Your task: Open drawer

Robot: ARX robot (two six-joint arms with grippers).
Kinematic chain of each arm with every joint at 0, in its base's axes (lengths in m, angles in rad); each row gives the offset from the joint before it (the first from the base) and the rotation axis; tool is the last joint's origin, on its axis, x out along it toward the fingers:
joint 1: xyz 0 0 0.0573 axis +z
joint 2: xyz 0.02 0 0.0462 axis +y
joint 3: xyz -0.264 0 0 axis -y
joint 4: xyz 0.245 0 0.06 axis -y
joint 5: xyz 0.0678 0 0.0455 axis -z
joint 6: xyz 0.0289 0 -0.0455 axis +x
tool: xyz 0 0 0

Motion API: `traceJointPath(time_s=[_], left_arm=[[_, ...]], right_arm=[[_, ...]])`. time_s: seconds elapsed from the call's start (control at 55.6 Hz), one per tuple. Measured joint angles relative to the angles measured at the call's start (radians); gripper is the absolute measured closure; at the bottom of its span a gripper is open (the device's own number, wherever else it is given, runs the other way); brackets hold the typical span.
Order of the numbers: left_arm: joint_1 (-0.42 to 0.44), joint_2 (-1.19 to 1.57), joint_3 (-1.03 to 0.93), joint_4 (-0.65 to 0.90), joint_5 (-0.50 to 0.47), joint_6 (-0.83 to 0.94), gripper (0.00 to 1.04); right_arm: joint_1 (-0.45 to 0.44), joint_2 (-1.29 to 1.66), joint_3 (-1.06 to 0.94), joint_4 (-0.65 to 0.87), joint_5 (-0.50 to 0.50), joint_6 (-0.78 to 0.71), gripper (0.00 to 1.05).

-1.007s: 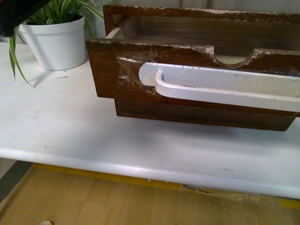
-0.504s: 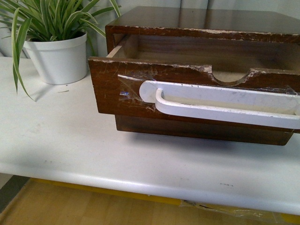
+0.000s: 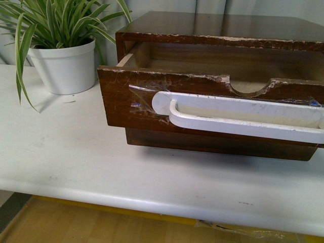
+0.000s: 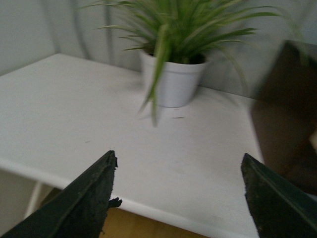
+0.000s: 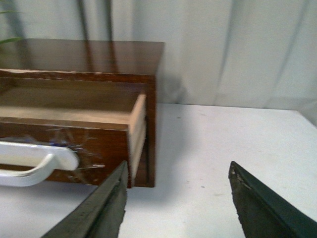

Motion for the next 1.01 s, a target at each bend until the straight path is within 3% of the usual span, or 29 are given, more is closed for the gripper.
traceJointPath(time_s=[0.108,0.216,0.342,0.486,0.936,1.007], left_arm=[[-0.022,-0.039,-0.016,-0.026,-0.027,0.011,0.62],[-0.104,-0.083,-0.031,-0.057,-0.126,0.015,0.80],[-0.140,-0.126,-0.043,-0.086,-0.135,0.021,1.01],[-0.140,-0.169,-0.073,-0.089,-0.140,0.023,1.01],[-0.142,-0.285,-0.074,-0.198,-0.140,0.023,1.01],[-0.142,-0.366,-0.074,-0.305,-0.140,0.023,1.01]], right_arm=[[0.078,-0.026,-0.015,-0.018,0.062,0.007,0.65],[0.091,-0.050,-0.023,-0.033,0.060,0.008,0.83],[0.091,-0.086,-0.055,-0.029,0.062,0.009,1.04],[0.093,-0.229,-0.055,-0.198,0.065,0.011,1.03],[0.093,-0.261,-0.055,-0.207,0.065,0.011,1.03],[0.093,-0.261,-0.055,-0.207,0.065,0.011,1.03]])
